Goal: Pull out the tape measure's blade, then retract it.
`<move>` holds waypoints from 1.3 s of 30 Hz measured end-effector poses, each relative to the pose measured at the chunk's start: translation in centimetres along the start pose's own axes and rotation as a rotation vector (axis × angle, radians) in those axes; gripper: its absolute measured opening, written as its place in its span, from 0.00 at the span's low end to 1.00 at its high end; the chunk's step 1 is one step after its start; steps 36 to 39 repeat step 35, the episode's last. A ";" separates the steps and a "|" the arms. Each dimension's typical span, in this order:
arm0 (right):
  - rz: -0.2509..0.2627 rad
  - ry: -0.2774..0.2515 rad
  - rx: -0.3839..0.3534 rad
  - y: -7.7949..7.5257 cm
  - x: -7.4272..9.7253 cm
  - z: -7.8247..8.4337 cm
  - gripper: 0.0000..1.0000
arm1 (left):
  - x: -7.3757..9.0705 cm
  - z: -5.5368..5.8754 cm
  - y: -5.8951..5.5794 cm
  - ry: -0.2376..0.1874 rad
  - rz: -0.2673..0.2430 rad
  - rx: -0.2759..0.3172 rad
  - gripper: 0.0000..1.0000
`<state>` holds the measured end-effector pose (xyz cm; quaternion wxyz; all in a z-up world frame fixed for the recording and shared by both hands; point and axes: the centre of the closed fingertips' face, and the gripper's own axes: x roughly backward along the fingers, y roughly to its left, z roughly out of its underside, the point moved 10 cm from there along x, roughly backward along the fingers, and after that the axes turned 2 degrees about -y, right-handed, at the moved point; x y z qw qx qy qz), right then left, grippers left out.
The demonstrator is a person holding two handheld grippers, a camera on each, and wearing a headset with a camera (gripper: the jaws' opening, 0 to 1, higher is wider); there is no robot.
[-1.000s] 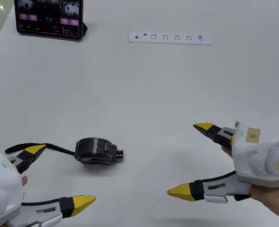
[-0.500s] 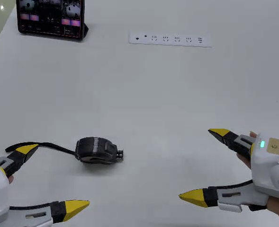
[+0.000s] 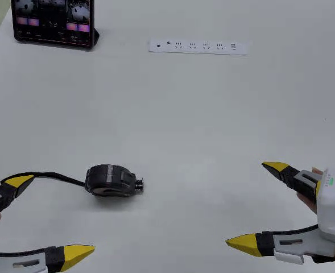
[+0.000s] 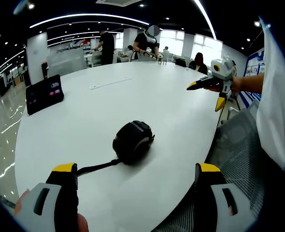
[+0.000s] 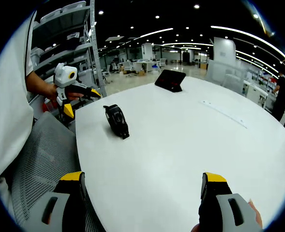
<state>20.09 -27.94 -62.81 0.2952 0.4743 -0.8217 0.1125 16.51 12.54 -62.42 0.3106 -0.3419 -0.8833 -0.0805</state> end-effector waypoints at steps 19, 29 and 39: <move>-0.011 0.024 -0.052 0.4 0.4 1.4 0.97 | 0.5 0.4 0.3 0.023 0.007 0.009 0.99; -0.010 0.027 -0.048 0.4 0.5 1.3 0.97 | 0.5 0.5 0.6 0.021 0.010 0.012 0.99; -0.014 0.030 -0.046 0.4 0.4 1.3 0.97 | 0.5 0.5 0.7 0.019 0.008 0.013 0.99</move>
